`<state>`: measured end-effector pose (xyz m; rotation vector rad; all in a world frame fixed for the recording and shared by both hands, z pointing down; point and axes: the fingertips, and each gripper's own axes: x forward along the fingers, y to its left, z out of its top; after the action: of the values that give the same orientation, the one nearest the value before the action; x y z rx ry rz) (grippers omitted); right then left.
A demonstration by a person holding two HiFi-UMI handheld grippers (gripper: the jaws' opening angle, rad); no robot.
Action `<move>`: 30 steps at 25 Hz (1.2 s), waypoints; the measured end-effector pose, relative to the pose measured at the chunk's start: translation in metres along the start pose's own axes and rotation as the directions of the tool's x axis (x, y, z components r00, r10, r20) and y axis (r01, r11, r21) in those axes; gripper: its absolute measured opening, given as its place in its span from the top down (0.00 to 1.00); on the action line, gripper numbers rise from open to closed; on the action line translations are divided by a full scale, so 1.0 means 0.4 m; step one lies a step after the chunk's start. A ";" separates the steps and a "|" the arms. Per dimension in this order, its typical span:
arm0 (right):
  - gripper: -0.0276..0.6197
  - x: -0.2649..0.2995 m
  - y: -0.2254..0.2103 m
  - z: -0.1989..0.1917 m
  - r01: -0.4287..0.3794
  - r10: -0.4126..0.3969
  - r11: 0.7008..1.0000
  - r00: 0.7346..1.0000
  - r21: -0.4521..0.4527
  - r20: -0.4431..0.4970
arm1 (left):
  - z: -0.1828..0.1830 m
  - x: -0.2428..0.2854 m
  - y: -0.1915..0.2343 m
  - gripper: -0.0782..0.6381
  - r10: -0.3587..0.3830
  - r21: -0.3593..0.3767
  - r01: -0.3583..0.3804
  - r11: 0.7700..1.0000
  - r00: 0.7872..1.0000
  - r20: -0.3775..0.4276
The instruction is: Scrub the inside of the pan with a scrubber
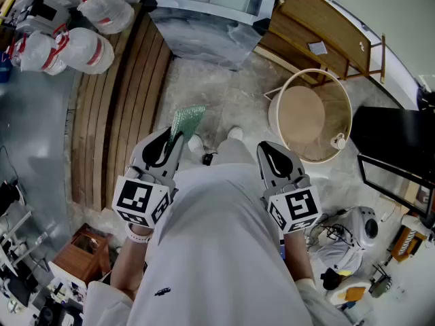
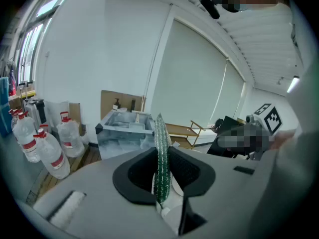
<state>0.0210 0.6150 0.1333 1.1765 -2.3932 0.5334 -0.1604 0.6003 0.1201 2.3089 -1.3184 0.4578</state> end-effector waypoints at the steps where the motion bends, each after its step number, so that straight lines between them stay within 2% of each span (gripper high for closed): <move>1: 0.93 -0.009 -0.005 0.004 0.001 -0.001 1.000 1.000 -0.004 0.001 | 0.011 -0.001 -0.016 0.78 0.000 -0.003 0.000 1.000 1.000 0.006; 8: 0.93 -0.048 -0.070 0.022 0.010 -0.010 1.000 0.999 -0.024 0.031 | 0.062 0.050 -0.103 0.78 -0.008 0.027 0.007 1.000 1.000 0.010; 19: 0.93 -0.097 -0.265 0.001 -0.012 0.009 0.999 0.997 0.043 0.072 | 0.115 0.193 -0.224 0.78 0.011 0.093 -0.008 0.996 0.999 -0.033; 25: 0.93 -0.110 -0.382 -0.013 -0.022 0.017 0.997 0.997 0.073 0.076 | 0.127 0.252 -0.255 0.78 0.055 0.089 -0.052 0.995 0.998 -0.030; 30: 0.93 -0.104 -0.445 0.002 -0.005 -0.004 0.995 0.996 0.099 0.086 | 0.148 0.286 -0.255 0.78 0.061 0.095 -0.056 0.994 0.997 -0.048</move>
<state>0.1880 0.5403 0.1381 1.2648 -2.4644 0.6193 -0.0118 0.5321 0.1041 2.3229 -1.3701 0.6053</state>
